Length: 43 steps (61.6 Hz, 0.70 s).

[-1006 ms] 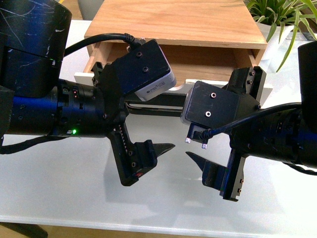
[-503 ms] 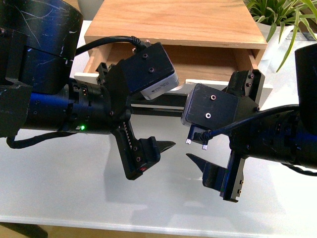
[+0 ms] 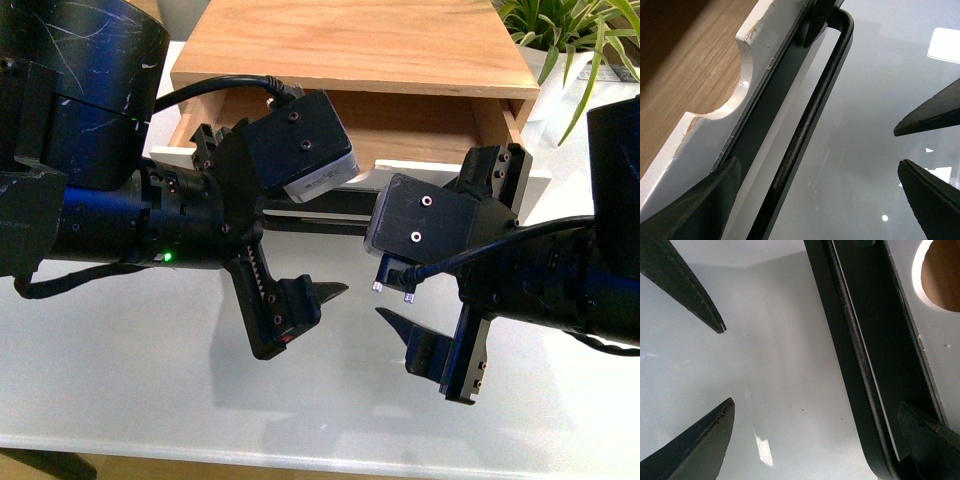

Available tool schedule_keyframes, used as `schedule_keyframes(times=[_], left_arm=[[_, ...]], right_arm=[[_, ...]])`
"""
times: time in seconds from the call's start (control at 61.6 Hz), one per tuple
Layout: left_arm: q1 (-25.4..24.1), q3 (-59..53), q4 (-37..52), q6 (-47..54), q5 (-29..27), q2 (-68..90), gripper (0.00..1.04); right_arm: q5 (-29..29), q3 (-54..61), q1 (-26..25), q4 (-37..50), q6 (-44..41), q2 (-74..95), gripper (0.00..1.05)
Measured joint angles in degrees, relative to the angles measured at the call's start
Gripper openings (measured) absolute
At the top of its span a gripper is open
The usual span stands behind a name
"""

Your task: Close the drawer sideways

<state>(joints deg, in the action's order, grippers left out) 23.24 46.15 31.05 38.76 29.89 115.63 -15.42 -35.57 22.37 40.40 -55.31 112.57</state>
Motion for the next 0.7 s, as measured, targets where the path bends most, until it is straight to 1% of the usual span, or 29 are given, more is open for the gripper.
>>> schedule_keyframes(times=[0.698], left_arm=[[0.3,1.7,-2.1,-0.2,-0.8,0.7,0.96]], right_arm=[[0.2,-0.2,-0.1,1.0,0.5,0.2,0.96]])
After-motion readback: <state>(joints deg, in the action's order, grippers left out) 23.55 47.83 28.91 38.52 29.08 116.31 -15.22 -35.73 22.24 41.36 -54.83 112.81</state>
